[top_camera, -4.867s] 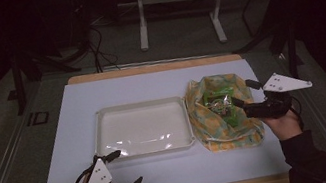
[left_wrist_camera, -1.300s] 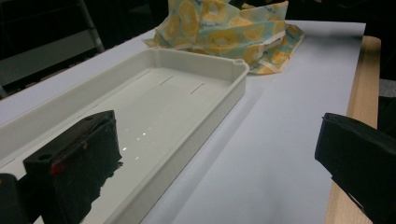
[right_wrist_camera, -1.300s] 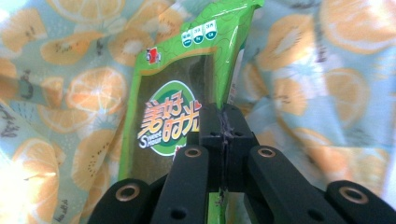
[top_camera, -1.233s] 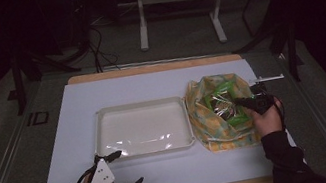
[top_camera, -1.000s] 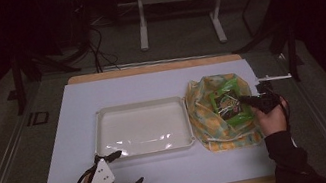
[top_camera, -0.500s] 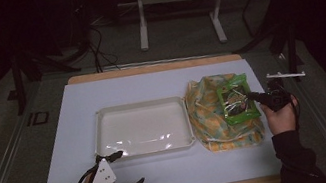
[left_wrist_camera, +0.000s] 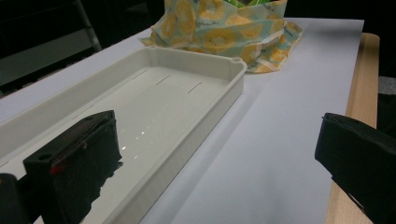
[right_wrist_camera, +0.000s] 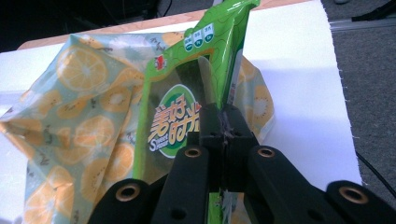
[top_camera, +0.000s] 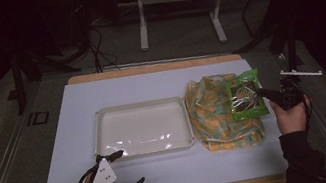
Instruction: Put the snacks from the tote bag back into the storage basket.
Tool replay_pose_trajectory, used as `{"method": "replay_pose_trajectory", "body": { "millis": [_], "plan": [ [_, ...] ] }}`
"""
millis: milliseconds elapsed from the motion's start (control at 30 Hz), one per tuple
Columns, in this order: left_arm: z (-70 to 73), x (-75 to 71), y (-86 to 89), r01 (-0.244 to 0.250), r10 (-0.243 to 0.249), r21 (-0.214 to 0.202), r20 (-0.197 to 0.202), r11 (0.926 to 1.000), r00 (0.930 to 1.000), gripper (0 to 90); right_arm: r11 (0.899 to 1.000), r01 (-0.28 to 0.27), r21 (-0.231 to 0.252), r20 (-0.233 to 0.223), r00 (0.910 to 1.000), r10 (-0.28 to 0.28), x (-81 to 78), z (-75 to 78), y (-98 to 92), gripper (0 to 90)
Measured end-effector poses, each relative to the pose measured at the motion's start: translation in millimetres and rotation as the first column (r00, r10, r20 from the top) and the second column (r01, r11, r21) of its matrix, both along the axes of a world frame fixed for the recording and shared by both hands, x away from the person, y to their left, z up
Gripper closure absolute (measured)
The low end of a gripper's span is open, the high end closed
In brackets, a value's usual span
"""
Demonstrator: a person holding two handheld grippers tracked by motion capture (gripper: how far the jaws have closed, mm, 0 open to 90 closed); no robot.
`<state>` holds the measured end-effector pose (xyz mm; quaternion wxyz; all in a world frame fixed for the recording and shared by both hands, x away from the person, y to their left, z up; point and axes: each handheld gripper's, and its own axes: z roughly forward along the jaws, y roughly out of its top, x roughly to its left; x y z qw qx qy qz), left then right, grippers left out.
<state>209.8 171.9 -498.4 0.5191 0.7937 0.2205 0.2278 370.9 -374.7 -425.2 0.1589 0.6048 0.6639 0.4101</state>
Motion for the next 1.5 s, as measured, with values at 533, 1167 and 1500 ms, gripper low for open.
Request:
{"method": "replay_pose_trajectory", "body": {
  "millis": [533, 1167, 1500],
  "plan": [
    [0.3, 0.3, -0.2, -0.008, 0.008, 0.006, 0.013, 0.9999, 0.9999, 0.4, 0.999, 0.016, 0.028, 0.048, 0.9987, -0.017, -12.4, 31.5, 0.7, 89.2],
    [0.1, 0.4, -1.4, -0.007, 0.007, 0.006, 0.009, 1.0, 0.9999, 0.4, 0.998, -0.014, 0.059, 0.09, 0.9959, 0.008, -15.7, 56.0, 19.9, 89.2],
    [0.3, 0.2, -1.1, -0.006, 0.006, 0.006, 0.011, 1.0, 0.9999, 0.4, 0.996, -0.044, 0.075, 0.106, 0.9937, 0.036, -12.3, 66.3, 35.4, 89.2]
  ]
}}
